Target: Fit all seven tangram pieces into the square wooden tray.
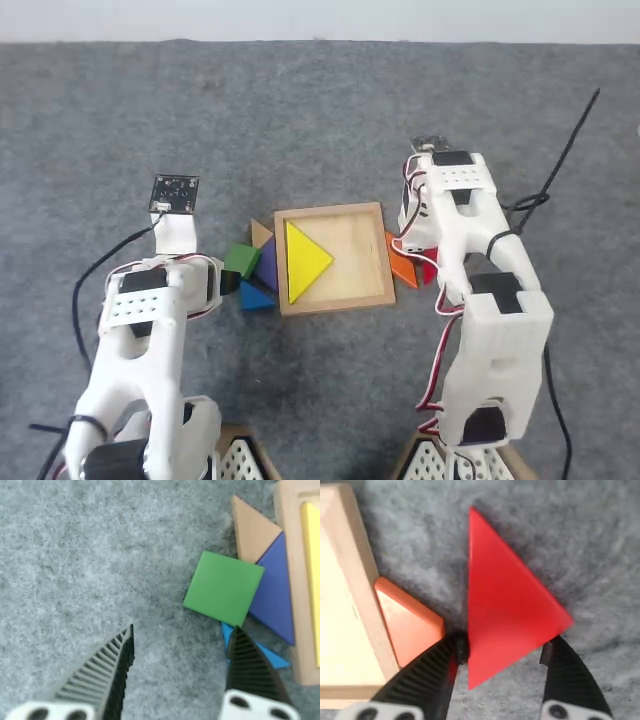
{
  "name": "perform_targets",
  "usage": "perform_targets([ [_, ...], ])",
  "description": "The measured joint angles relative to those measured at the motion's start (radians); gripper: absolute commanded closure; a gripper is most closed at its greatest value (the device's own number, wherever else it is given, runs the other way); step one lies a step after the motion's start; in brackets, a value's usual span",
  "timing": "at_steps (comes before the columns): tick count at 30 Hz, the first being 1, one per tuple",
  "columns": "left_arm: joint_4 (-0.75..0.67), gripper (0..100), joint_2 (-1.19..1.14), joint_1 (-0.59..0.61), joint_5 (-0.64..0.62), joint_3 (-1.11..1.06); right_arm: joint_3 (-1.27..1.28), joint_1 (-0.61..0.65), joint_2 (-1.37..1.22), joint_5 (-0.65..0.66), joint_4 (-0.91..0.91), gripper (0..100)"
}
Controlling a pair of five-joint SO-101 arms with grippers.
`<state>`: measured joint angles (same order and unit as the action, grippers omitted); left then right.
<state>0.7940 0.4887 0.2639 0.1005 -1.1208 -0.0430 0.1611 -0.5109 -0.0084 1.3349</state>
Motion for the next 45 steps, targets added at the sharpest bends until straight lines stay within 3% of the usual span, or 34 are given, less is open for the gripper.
perform_targets([
  [6, 0.000, 71, 0.000, 0.000, 0.000, 0.000, -0.078, -0.006, -0.003, 0.015, 0.044, 63.5],
  [21, 0.000, 71, 0.000, 0.000, 0.000, 0.000, -0.135, -0.017, -0.074, 0.057, 0.020, 63.4],
  [32, 0.000, 71, 0.000, 0.000, 0.000, 0.000, -0.193, -0.025, -0.149, 0.094, 0.008, 79.5],
  [45, 0.000, 71, 0.000, 0.000, 0.000, 0.000, -0.218, -0.028, -0.121, 0.081, 0.052, 80.9],
])
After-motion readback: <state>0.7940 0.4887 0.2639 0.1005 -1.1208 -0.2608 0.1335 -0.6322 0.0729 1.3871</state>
